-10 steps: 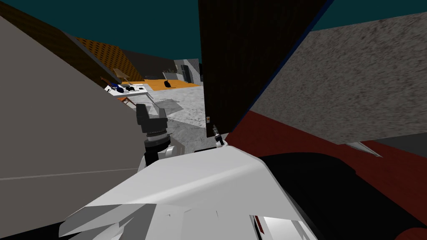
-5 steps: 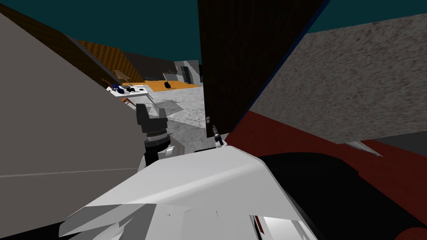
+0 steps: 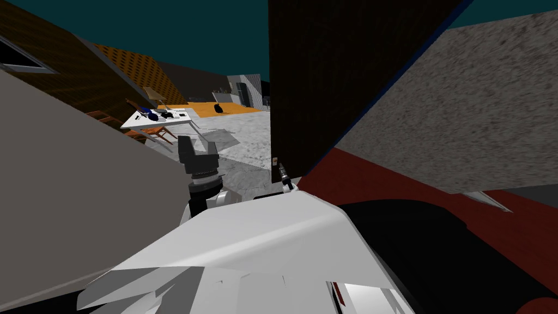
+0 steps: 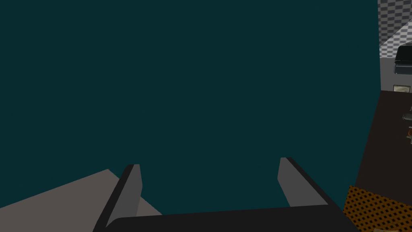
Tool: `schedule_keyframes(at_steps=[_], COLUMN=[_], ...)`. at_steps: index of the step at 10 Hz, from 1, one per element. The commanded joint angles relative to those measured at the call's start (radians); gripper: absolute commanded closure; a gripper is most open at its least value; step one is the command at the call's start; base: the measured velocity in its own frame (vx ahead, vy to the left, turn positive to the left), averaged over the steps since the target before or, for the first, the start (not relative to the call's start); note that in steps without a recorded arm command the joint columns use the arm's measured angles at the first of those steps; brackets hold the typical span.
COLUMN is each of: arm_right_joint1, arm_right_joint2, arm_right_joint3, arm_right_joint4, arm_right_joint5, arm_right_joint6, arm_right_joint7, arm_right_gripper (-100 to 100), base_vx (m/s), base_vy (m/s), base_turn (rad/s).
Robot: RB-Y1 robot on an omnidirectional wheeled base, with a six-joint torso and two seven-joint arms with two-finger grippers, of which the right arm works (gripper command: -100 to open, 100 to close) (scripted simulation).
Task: Push the door open
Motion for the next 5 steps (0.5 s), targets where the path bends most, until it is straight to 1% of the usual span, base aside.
schedule_keyframes(at_steps=[1, 2, 4, 5], arm_right_joint1=[-0.001, -0.002, -0.003, 0.001], arm_right_joint2=[0.008, 0.015, 0.041, 0.031], arm_right_joint3=[-0.004, -0.006, -0.01, -0.008], arm_right_joint4=[0.003, 0.004, 0.007, -0.001], arm_right_joint5=[-0.002, -0.002, -0.004, -0.003], arm_right_joint6=[-0.004, -0.006, -0.009, -0.004], arm_right_joint7=[0.004, 0.005, 0.008, 0.005], arm_right_gripper=[-100, -100, -100, -100], base_vx=[0.253, 0.228, 0.192, 0.081], base_vy=[0.045, 0.039, 0.014, 0.009], base_turn=[0.034, 0.024, 0.024, 0.003])
